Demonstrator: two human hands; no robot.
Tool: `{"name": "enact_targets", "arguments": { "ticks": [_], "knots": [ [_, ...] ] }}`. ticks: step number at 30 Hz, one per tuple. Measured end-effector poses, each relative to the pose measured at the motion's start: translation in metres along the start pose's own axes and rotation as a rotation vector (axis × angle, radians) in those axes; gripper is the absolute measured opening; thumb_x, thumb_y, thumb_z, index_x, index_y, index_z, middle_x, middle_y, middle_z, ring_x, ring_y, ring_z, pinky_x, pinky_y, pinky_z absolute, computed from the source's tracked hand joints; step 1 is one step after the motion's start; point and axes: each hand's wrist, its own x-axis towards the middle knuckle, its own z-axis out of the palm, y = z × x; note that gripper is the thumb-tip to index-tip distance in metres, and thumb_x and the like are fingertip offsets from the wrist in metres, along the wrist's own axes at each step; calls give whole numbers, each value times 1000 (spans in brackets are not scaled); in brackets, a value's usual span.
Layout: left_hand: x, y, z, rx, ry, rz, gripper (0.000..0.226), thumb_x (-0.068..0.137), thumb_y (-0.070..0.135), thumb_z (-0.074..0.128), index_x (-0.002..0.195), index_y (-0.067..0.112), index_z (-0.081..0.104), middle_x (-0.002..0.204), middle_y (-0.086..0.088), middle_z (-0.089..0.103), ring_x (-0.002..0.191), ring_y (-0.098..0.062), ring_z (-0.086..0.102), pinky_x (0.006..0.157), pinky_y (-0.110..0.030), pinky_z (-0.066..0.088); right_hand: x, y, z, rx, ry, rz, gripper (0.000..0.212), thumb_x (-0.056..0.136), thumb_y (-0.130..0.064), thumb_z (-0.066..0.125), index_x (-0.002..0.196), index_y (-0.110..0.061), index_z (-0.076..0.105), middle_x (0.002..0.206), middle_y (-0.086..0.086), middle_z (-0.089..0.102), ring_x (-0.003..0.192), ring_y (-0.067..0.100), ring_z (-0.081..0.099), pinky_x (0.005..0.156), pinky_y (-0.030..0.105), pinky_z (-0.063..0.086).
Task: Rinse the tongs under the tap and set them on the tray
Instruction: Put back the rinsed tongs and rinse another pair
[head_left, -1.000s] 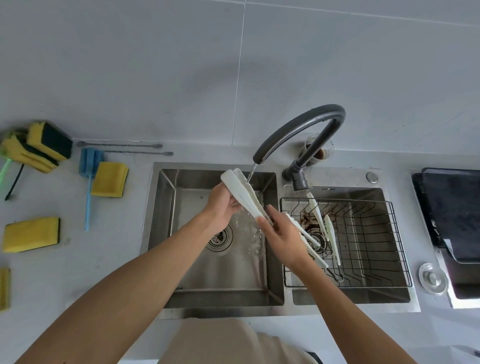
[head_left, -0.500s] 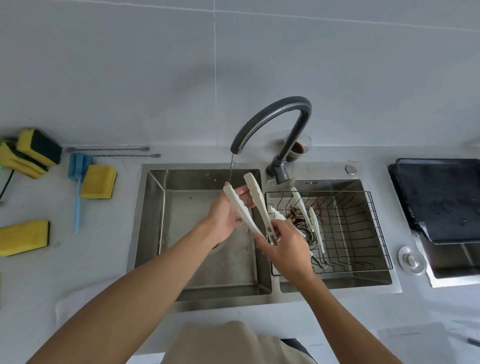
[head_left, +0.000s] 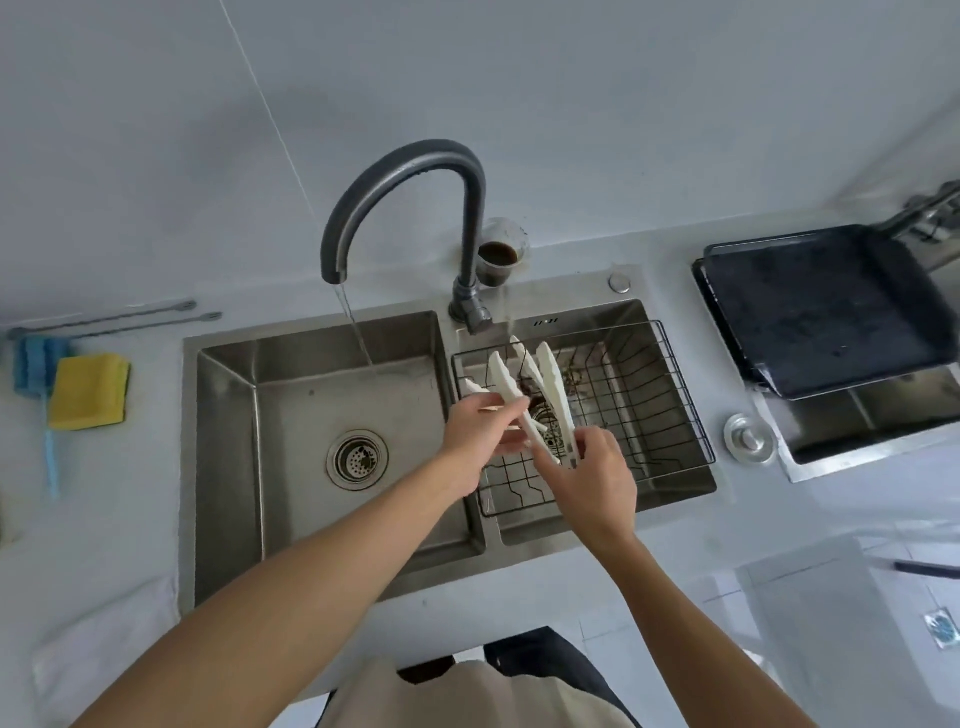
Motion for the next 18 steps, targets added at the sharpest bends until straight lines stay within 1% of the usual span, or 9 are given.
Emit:
{"name": "enact_targets", "arguments": {
  "ticks": [3, 5, 7, 8, 10, 12, 14, 16, 18],
  "knots": [
    [6, -5, 24, 40, 45, -17, 19, 90, 8, 79, 107, 6, 71, 98, -19, 79, 75, -26, 78, 68, -33, 66, 9, 17, -7, -22, -5, 40, 49, 85, -63, 71, 103, -19, 57, 98, -6, 59, 76, 16, 61, 70, 41, 57],
    [12, -6, 39, 10, 84, -26, 25, 88, 5, 80, 107, 6, 65, 97, -20, 79, 70, -25, 78, 61, -30, 64, 17, 26, -12, -28, -24, 69, 54, 84, -68, 70, 102, -19, 55, 98, -5, 58, 78, 17, 61, 71, 41, 57],
    [18, -8, 51, 8, 104, -29, 25, 86, 3, 81, 99, 10, 61, 94, -19, 78, 64, -21, 76, 57, -28, 63, 27, 35, -15, -37, -43, 88, 60, 82, -73, 67, 103, -17, 55, 99, -5, 57, 79, 18, 61, 73, 42, 57],
    [23, -9, 58, 22, 111, -32, 25, 85, 3, 82, 96, 12, 60, 94, -18, 78, 64, -22, 76, 59, -28, 63, 33, 40, -16, -46, -53, 92, 63, 82, -74, 66, 104, -16, 55, 100, -4, 57, 79, 19, 61, 72, 41, 56],
    [32, -13, 68, 65, 129, -45, 27, 85, 2, 82, 95, 15, 60, 96, -18, 78, 67, -23, 76, 59, -28, 63, 45, 49, -17, -69, -80, 100, 67, 82, -77, 64, 105, -14, 55, 102, -3, 57, 79, 18, 61, 71, 40, 56],
    [43, -19, 76, 98, 145, -64, 30, 85, 2, 82, 101, 14, 60, 99, -18, 78, 69, -24, 77, 57, -26, 61, 56, 56, -16, -93, -121, 104, 69, 82, -78, 63, 104, -14, 54, 103, -2, 57, 80, 19, 62, 70, 39, 56],
    [53, -25, 82, 126, 159, -89, 35, 86, 2, 81, 111, 13, 60, 102, -17, 77, 73, -27, 78, 57, -27, 62, 67, 61, -13, -105, -172, 105, 69, 83, -76, 64, 108, -13, 54, 108, 0, 57, 85, 21, 63, 73, 40, 57],
    [63, -31, 87, 139, 173, -105, 37, 87, 0, 79, 116, 13, 61, 105, -16, 76, 79, -30, 79, 62, -32, 65, 78, 64, -11, -119, -218, 100, 69, 85, -73, 65, 116, -11, 54, 113, 1, 57, 91, 22, 63, 77, 41, 57],
    [73, -37, 90, 144, 193, -117, 35, 88, -1, 78, 117, 12, 63, 103, -15, 77, 81, -30, 80, 71, -39, 67, 89, 67, -7, -131, -255, 88, 71, 87, -70, 65, 122, -9, 54, 118, 2, 57, 94, 22, 62, 78, 38, 54]
  ]
}}
